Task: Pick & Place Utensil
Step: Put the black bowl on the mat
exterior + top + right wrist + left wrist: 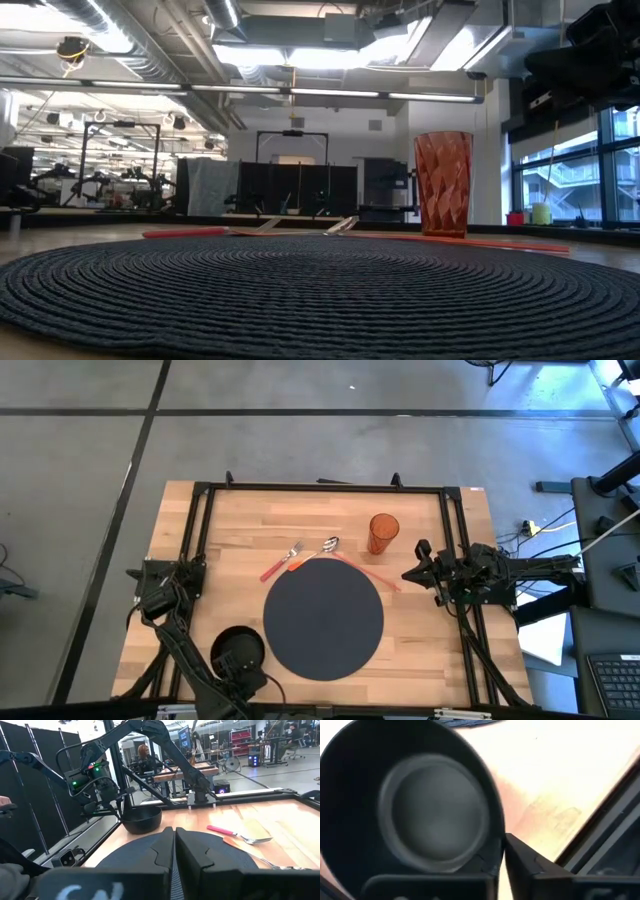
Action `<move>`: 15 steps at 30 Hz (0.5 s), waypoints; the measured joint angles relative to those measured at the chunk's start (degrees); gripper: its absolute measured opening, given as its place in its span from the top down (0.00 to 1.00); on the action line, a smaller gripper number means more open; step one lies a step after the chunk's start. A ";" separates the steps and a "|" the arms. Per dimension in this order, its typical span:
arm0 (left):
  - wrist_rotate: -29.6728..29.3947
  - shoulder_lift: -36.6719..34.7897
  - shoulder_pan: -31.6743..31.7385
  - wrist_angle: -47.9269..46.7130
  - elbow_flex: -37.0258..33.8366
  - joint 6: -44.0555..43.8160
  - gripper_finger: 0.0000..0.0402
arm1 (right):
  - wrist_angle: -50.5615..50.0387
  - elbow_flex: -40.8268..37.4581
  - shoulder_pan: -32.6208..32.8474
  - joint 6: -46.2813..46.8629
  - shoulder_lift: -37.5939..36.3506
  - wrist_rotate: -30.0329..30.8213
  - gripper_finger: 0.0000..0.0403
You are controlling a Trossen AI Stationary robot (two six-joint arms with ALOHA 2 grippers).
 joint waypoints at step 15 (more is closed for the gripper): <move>2.27 0.84 2.09 2.47 0.00 12.86 0.99 | 0.09 0.00 0.00 0.00 0.00 0.02 0.95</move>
